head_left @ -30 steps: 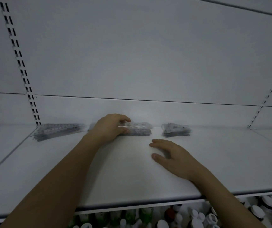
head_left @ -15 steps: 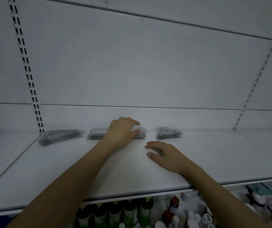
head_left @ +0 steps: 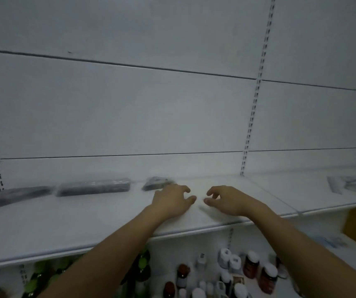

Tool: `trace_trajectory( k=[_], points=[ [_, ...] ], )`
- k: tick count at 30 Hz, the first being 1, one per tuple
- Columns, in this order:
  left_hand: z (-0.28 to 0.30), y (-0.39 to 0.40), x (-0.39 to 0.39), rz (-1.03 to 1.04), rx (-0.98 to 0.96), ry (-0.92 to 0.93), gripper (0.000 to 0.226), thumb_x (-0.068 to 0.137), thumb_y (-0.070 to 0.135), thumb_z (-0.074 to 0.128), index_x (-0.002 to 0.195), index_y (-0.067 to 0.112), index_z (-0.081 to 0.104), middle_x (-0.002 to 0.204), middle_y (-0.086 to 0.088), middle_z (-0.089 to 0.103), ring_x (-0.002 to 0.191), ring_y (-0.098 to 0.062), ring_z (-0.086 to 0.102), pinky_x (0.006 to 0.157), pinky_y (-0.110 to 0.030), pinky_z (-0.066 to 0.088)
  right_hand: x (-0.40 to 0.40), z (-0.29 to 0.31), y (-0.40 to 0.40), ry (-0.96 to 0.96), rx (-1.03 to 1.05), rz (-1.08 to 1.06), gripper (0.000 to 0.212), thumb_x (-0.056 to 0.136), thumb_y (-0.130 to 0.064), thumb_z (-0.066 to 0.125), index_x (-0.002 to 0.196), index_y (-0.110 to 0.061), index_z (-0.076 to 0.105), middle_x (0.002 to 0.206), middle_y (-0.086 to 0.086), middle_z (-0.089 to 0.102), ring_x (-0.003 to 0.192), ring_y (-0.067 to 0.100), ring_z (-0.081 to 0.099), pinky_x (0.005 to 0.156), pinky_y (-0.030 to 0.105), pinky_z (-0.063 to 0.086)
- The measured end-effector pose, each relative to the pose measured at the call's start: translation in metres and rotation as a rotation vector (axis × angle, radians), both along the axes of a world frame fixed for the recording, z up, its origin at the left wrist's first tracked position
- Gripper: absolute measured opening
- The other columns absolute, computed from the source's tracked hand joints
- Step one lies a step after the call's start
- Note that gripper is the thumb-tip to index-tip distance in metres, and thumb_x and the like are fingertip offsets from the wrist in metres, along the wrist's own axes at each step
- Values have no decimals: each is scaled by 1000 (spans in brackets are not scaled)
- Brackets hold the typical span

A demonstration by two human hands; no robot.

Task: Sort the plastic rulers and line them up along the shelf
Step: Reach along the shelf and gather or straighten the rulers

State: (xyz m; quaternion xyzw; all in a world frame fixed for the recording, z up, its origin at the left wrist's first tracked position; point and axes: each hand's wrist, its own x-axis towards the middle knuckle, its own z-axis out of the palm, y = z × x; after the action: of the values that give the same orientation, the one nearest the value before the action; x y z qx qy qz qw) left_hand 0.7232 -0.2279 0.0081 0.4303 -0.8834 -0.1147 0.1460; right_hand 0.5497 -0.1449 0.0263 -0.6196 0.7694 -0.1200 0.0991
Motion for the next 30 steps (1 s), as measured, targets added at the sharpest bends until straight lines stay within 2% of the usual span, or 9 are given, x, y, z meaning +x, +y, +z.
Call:
trace_trajectory(
  k=[6,14,21,26,30],
  points=[
    [12,75,-120,-55,-29,-27,53,90,63,40,133,35,50,141,5,50,128,-22,45,103,-44,35,-112,14,102,34,-10,-117,52,93,-55,47,135,-24,50,134,1,55,118,18,53,101,37,43],
    [11,155,-265,-193,-25,-56,52,90,63,40,131,33,52,137,2,52,125,-22,47,101,-42,38,-246,25,197,79,-45,-240,51,94,-51,49,133,-17,53,135,5,55,119,20,53,98,34,44],
    [10,164,-386,-280,16,-95,48,92,58,43,131,31,52,135,2,53,123,-21,49,101,-42,40,-343,11,219,-22,-95,-315,46,93,-43,53,129,-14,57,129,6,58,112,20,56,94,33,47],
    [-2,147,-480,-338,44,-74,40,91,37,55,130,30,52,137,3,51,122,-19,50,100,-36,41,-417,-2,224,-81,-71,-377,46,93,-45,53,129,-17,56,127,4,58,107,19,57,93,35,48],
    [-17,128,-547,-321,72,-7,42,89,28,54,131,27,51,134,2,52,118,-20,51,94,-31,43,-486,0,219,-96,-31,-390,46,95,-45,52,132,-18,54,129,3,55,109,18,56,92,32,47]
  ],
)
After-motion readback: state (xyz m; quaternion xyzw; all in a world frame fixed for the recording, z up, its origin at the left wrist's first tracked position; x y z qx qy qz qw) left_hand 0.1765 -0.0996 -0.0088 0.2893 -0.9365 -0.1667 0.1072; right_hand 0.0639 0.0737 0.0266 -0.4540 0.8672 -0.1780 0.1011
